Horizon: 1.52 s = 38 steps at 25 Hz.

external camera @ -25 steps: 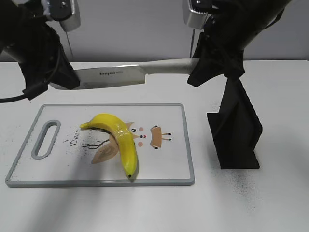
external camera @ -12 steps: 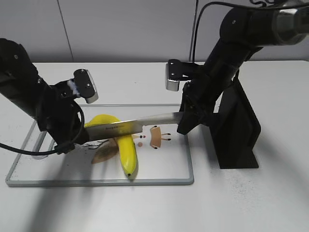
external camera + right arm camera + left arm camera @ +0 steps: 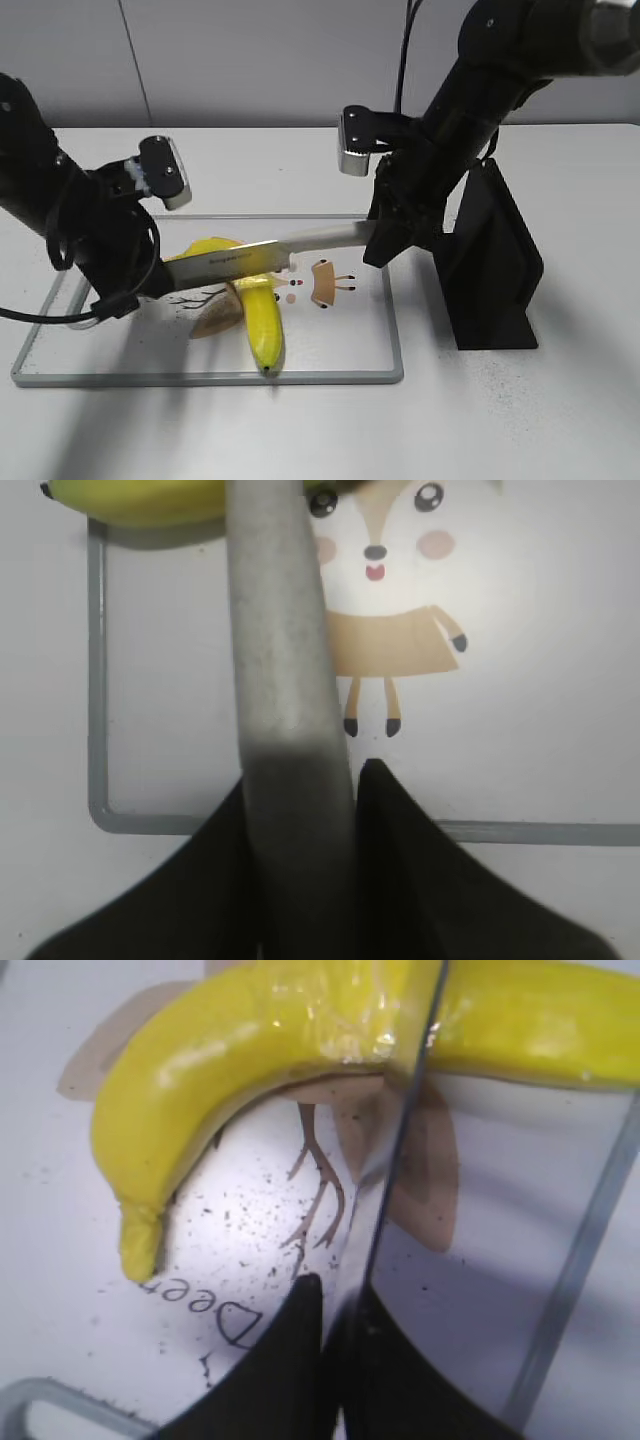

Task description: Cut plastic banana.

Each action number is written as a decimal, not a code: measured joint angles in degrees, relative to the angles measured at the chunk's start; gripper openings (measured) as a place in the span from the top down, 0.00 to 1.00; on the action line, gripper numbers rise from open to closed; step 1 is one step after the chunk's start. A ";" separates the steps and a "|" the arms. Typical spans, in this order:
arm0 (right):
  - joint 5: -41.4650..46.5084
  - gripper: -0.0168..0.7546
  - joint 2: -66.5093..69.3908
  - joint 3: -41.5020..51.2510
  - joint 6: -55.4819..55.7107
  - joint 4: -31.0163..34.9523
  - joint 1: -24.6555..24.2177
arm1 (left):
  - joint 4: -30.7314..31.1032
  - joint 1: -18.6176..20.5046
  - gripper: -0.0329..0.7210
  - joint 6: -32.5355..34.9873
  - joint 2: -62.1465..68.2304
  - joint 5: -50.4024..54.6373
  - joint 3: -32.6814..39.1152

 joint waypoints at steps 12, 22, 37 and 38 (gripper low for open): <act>0.54 0.71 -14.81 0.05 0.08 -0.01 0.28 | 1.37 0.00 0.94 -0.16 -18.36 3.11 0.00; 0.90 0.71 -16.91 0.05 -0.09 0.37 0.28 | 1.73 -0.20 0.94 -0.05 -22.66 3.54 0.04; 0.54 0.76 -16.91 0.05 2.06 0.40 0.10 | 0.44 0.05 0.07 0.24 -22.51 0.04 0.04; 0.06 0.77 -16.91 0.05 2.46 0.24 0.10 | 0.39 0.05 0.07 -0.05 -22.51 -0.47 0.04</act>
